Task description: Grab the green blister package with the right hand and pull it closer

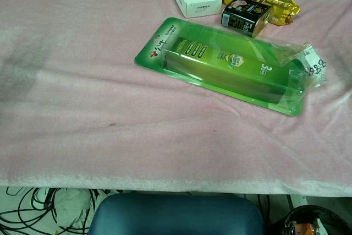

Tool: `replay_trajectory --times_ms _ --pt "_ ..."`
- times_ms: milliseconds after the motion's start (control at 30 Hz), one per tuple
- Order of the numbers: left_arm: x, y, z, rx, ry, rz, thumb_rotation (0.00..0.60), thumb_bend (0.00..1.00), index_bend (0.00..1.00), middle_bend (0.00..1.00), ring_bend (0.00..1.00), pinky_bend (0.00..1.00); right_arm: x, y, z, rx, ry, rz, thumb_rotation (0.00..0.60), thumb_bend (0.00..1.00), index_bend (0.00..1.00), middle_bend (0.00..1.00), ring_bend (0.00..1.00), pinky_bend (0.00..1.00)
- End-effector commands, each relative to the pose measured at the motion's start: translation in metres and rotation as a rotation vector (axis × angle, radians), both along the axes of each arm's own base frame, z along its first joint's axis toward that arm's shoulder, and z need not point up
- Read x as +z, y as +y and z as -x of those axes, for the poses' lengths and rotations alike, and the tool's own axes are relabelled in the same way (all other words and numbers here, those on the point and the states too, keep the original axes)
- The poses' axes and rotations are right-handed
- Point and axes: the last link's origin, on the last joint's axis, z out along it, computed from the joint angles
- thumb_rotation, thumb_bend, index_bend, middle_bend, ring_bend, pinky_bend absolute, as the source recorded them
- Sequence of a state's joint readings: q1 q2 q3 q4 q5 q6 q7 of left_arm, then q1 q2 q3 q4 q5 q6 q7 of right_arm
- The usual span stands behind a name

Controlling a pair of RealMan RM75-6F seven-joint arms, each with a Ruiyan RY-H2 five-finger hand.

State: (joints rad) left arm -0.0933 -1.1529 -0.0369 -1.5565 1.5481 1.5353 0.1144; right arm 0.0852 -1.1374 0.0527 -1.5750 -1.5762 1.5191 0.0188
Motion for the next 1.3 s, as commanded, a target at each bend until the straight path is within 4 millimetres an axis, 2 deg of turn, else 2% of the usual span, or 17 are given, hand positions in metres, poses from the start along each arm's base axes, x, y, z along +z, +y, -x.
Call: replay_trajectory --times_ms 33,533,767,900,1000,1167,1300 --pt "0.000 0.000 0.000 0.009 -0.009 0.002 0.600 0.00 0.00 0.00 0.00 0.00 0.000 0.000 0.000 -0.006 0.001 -0.004 0.600 0.05 0.00 0.00 0.00 0.21" --pt "0.001 0.000 0.000 0.007 -0.017 -0.003 0.600 0.00 0.00 0.00 0.00 0.00 -0.004 0.001 -0.003 -0.007 -0.004 -0.017 0.600 0.05 0.00 0.00 0.00 0.21" --pt "0.002 0.000 0.000 0.010 -0.023 -0.007 0.600 0.00 0.00 0.00 0.00 0.00 -0.008 -0.001 -0.013 0.011 -0.033 -0.034 0.600 0.05 0.00 0.00 0.00 0.21" --pt "0.002 0.000 -0.001 0.007 -0.022 -0.008 0.600 0.00 0.00 0.00 0.00 0.00 -0.017 -0.006 -0.035 0.051 -0.084 -0.063 0.600 0.05 0.00 0.00 0.00 0.21" --pt "0.002 0.000 0.000 0.008 -0.025 -0.005 0.600 0.00 0.00 0.00 0.00 0.00 -0.029 -0.012 -0.060 0.080 -0.136 -0.103 0.600 0.05 0.00 0.00 0.00 0.21" --pt "0.003 0.001 0.000 0.014 -0.035 -0.004 0.600 0.00 0.00 0.00 0.00 0.00 -0.059 -0.026 -0.104 0.130 -0.166 -0.182 0.600 0.05 0.00 0.00 0.00 0.21" --pt "0.004 0.001 0.001 0.023 -0.042 -0.004 0.600 0.00 0.00 0.00 0.00 0.00 -0.085 -0.036 -0.131 0.149 -0.174 -0.238 0.600 0.05 0.00 0.00 0.00 0.21"
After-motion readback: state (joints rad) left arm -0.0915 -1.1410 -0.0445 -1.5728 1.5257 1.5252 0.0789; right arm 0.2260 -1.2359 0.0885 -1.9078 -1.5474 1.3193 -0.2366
